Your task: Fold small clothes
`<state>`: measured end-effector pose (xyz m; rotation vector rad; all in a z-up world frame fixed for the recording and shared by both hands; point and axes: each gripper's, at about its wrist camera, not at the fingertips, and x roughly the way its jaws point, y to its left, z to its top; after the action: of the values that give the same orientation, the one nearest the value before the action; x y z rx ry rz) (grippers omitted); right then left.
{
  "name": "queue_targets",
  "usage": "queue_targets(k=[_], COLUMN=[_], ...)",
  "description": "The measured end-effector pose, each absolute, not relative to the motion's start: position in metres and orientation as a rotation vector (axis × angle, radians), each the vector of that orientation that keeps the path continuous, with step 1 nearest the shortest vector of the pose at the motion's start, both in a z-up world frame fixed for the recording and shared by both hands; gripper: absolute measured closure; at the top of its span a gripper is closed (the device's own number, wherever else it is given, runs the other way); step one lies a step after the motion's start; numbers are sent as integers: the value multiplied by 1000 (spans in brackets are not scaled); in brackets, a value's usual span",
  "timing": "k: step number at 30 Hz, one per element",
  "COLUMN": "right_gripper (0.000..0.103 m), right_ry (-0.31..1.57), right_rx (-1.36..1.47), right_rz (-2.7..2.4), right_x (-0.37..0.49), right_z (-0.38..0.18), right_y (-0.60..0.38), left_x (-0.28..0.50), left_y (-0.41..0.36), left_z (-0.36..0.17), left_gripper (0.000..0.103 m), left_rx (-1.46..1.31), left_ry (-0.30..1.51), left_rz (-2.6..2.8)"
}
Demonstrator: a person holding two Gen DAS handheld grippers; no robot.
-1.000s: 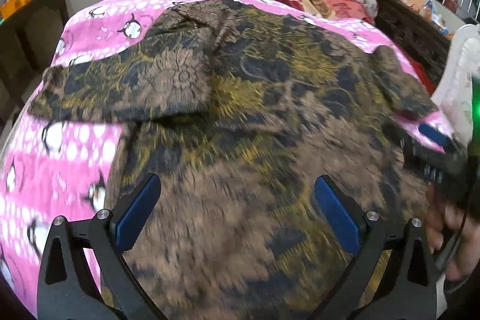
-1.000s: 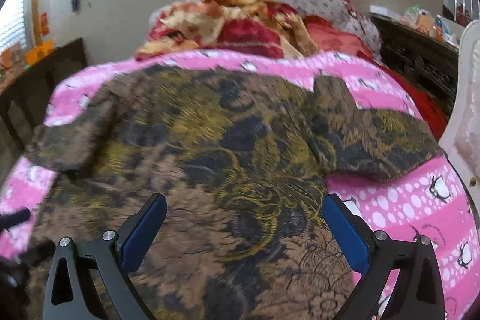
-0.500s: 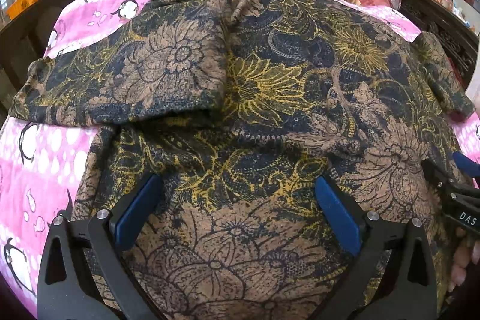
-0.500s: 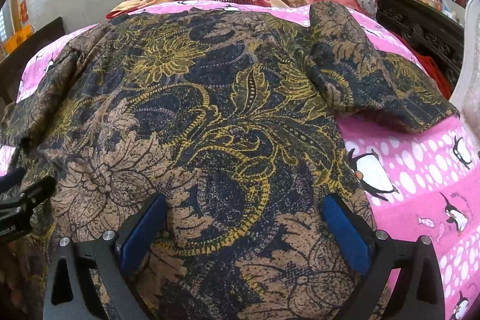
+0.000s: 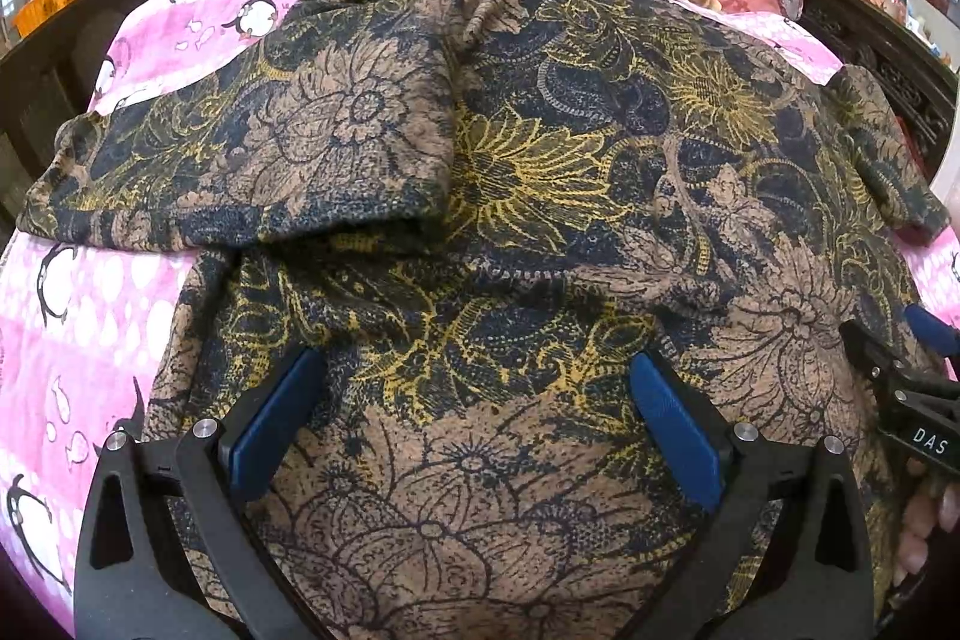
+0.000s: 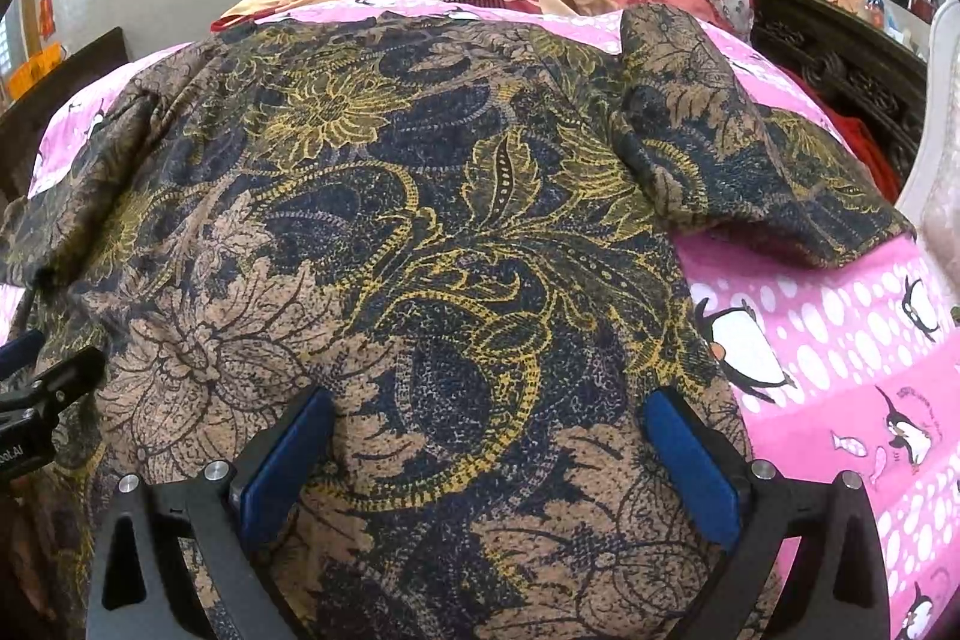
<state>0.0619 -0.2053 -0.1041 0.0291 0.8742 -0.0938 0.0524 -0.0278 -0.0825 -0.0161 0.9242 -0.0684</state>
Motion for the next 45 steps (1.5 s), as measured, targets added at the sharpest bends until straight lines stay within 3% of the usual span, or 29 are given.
queue_targets(k=[12,21,24,26,32,33,37,39,43,45], right_gripper=[0,0,0,0,0,0,0,0,0,0], right_ry=[874,872,872,873,873,874,875,875,876,877], right_rx=[30,31,32,32,31,30,28,28,27,27], right_rz=[-93,-92,-92,-92,-93,-93,-94,-94,-94,-94], right_x=[61,61,61,61,61,61,61,61,62,61], right_z=[-104,-104,-104,-104,-104,-104,-104,-104,-104,-104], right_y=[-205,-205,-205,-206,-206,-206,-205,-205,-205,-205], left_x=[44,35,40,51,81,85,105,110,107,98], left_y=[-18,147,210,245,267,266,271,278,289,292], left_z=[-70,-14,-27,-48,-72,-70,-69,-75,-81,-76], left_gripper=[0,0,1,7,11,15,65,70,95,99], left_rx=[-47,-255,-439,-618,-777,-767,-761,-788,-814,-804], left_ry=[908,734,701,720,731,729,754,763,758,738], left_rz=[-90,19,37,21,-18,-22,-17,11,59,87])
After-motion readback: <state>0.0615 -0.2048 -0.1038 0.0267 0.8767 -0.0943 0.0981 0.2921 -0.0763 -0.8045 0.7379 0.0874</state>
